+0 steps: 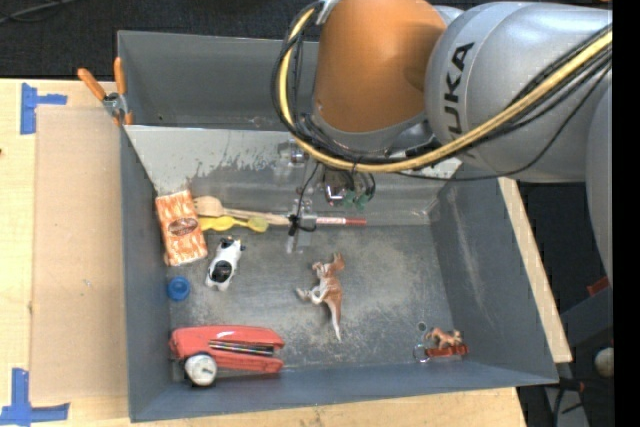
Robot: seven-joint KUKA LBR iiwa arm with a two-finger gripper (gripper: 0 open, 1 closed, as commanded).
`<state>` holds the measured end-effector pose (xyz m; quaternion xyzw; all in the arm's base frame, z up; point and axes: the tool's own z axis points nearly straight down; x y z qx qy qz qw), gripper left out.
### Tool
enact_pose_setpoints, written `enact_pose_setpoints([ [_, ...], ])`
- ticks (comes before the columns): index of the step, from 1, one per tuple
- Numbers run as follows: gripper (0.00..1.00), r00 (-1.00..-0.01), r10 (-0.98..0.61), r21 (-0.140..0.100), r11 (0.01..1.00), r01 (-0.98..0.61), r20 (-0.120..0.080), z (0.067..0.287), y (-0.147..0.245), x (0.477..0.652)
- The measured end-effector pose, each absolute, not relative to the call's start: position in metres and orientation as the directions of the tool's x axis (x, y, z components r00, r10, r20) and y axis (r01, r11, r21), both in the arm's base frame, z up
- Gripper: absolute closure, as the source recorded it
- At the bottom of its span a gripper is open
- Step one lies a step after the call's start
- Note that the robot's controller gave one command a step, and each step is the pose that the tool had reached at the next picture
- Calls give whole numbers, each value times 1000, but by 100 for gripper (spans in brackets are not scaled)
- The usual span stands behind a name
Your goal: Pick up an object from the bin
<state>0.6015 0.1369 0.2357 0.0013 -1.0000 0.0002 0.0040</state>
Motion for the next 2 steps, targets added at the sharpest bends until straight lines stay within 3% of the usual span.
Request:
enact_pose_setpoints([
  [1,0,-1000,0,1,1000,0,0,240,136,603],
  [2,0,-993,-120,1,993,-120,-2,198,155,599],
])
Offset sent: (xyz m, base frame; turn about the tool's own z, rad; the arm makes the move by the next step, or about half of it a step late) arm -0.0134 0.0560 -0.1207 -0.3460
